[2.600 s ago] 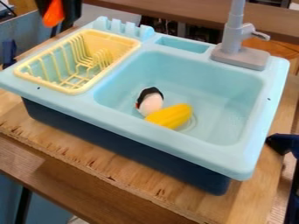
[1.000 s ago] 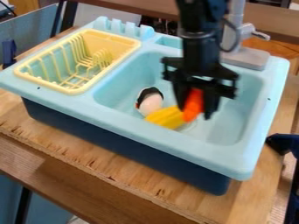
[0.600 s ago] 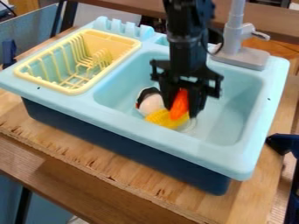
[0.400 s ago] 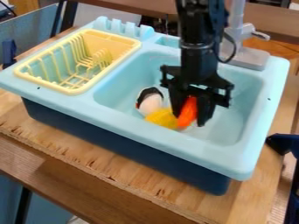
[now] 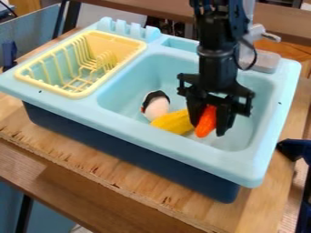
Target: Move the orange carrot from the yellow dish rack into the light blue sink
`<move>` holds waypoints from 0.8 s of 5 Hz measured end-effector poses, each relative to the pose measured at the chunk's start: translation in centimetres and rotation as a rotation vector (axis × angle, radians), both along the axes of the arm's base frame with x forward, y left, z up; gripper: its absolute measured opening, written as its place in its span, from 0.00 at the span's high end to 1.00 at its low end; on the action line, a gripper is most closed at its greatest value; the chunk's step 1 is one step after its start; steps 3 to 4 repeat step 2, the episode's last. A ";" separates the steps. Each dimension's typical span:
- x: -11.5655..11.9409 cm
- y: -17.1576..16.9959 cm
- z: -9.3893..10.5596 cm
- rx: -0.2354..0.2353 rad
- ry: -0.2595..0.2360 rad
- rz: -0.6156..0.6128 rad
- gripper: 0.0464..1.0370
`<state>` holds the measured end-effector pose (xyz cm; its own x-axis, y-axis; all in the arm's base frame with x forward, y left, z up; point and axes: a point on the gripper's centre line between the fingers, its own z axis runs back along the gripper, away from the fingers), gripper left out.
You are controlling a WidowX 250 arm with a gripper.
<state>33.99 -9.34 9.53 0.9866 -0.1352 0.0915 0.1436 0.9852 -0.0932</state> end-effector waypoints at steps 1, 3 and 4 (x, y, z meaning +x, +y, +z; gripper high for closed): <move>0.0 -0.1 -0.9 -0.001 0.006 -0.007 0.50; -0.1 -0.2 -2.3 -0.001 0.035 -0.015 0.50; -0.1 -0.2 -2.3 -0.001 0.035 -0.015 0.50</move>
